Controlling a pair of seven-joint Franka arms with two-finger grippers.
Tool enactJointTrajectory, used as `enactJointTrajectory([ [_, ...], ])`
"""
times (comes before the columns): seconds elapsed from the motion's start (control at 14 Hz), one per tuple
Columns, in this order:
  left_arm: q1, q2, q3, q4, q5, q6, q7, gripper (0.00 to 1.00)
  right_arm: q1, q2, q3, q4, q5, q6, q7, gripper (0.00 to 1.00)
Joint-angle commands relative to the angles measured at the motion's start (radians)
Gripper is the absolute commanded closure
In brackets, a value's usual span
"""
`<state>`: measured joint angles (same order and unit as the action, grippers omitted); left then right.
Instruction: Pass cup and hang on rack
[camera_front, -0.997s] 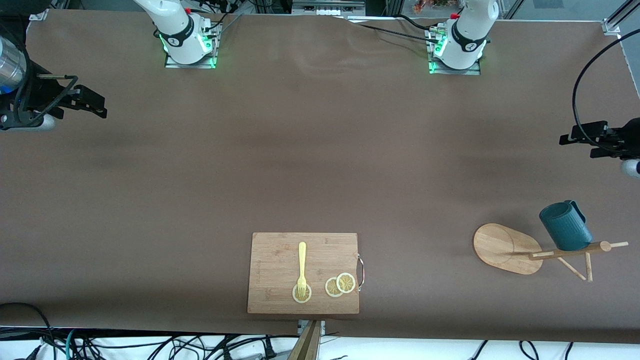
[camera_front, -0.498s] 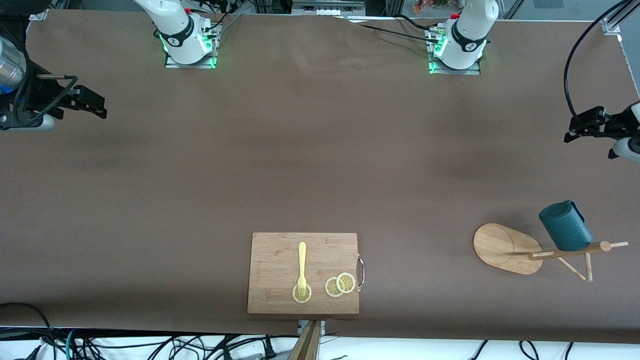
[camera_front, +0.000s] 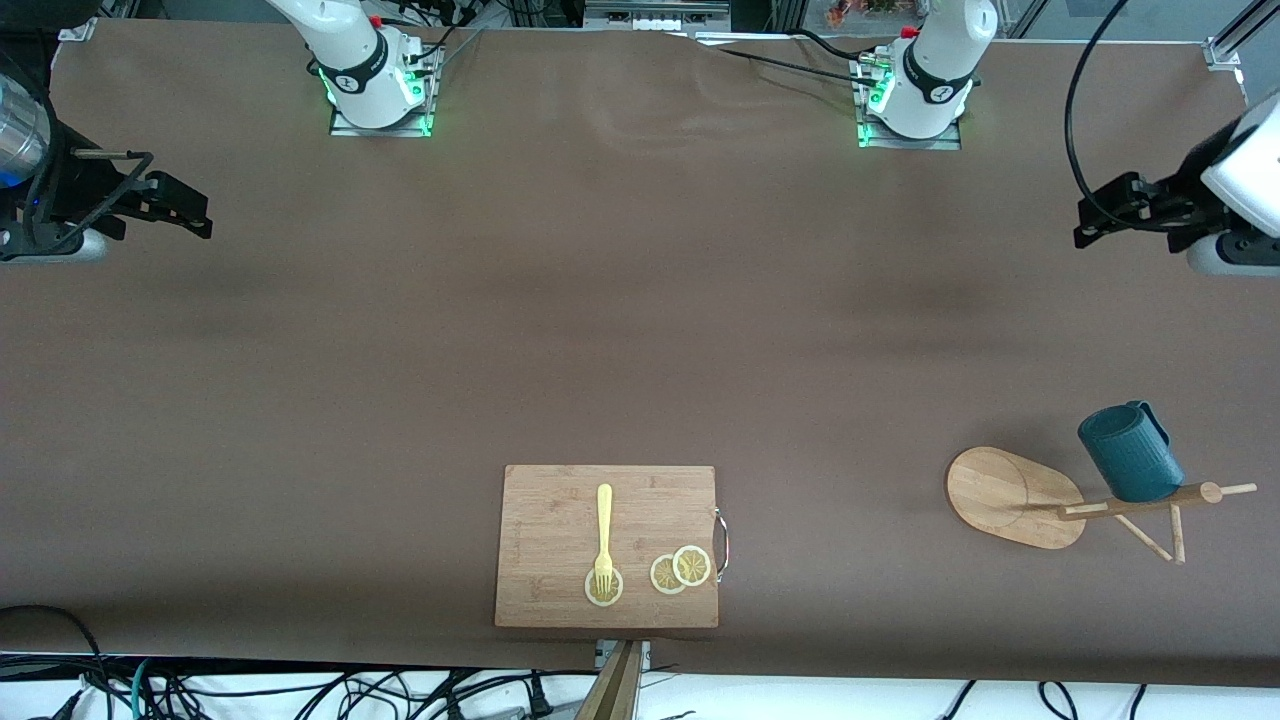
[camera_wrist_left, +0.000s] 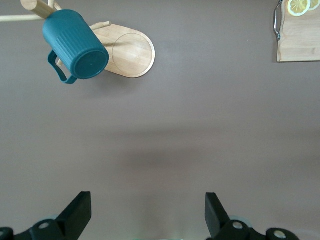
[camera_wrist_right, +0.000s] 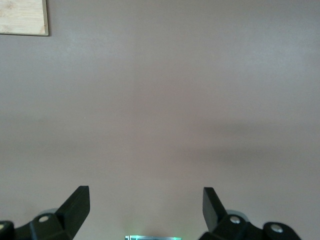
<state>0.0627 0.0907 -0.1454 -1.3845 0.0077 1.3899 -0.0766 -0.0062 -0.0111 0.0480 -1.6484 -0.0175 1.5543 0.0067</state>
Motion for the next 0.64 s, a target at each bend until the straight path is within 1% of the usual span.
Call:
enactJointTrajectory([
  [0.0,-0.027,-0.029,0.023,-0.041,0.006,-0.012,-0.019,0.0,-0.009,0.008,0.004,0.022,0.013,0.001,-0.008,0.0],
  [0.14,-0.055,-0.028,0.069,-0.045,0.006,-0.02,0.032,0.0,-0.009,0.008,0.004,0.021,0.011,0.001,-0.008,0.0],
  [0.36,-0.046,0.003,0.069,-0.03,0.005,-0.032,0.049,0.0,-0.011,0.008,0.004,0.021,0.013,0.001,-0.008,0.0],
  [0.57,-0.055,0.012,0.063,-0.025,0.006,-0.048,0.047,0.0,-0.009,0.008,0.004,0.021,0.013,0.001,-0.008,0.0],
])
